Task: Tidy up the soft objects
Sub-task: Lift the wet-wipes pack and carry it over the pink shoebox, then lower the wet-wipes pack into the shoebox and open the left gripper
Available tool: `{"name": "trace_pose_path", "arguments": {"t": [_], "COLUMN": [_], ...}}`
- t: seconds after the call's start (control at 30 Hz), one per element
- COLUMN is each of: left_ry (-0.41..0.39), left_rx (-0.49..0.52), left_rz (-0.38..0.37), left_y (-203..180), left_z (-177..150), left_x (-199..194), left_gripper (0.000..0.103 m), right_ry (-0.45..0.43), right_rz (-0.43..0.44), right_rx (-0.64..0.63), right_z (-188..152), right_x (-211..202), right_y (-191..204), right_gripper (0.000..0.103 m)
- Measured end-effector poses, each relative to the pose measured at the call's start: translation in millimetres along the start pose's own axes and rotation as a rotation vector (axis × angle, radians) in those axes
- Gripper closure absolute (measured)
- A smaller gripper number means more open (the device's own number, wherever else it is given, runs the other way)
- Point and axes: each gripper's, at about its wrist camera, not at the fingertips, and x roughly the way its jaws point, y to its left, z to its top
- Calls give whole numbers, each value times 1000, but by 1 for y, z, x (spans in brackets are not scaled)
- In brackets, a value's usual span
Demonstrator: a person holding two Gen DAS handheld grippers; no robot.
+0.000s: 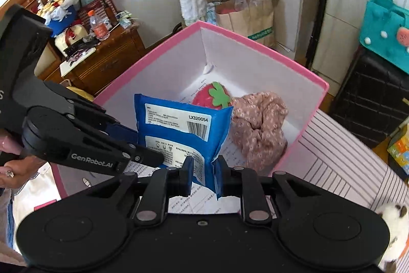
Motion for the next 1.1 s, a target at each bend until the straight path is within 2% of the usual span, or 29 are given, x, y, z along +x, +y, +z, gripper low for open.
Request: {"name": "trace_pose_path", "arguments": {"t": [0.13,0.23,0.33,0.5,0.57,0.87,1.1], "left_ry": [-6,5,-1,-3,-27,-104,-137], "left_rx": [52,43,39,43,61,193,227], "left_rz": [24,29,60,52,81,172,186], "left_y": [-9,-10,-11,-16,-22,-51,-74], "left_z": [-1,2,8,19,17,-4,-33], "left_x": [0,2,7,20,19,-24,-63], "left_gripper": [73,74,74,77,77,75,71], "right_ry": [3,24,17,-9,-24,-114,-166], "right_rz": [-14,-7,-8,-32,-25,40,38], "right_rx": [-2,-4,-10,-29,-23,-62,-118], "right_z": [-5,-5,-3,-2,-4,-21,-42], "right_x": [-3,-4,-7,-5,-7,-46,-80], "right_y": [1,0,-2,-6,-10,-5,18], "right_gripper": [79,79,80,80,80,79,75]}}
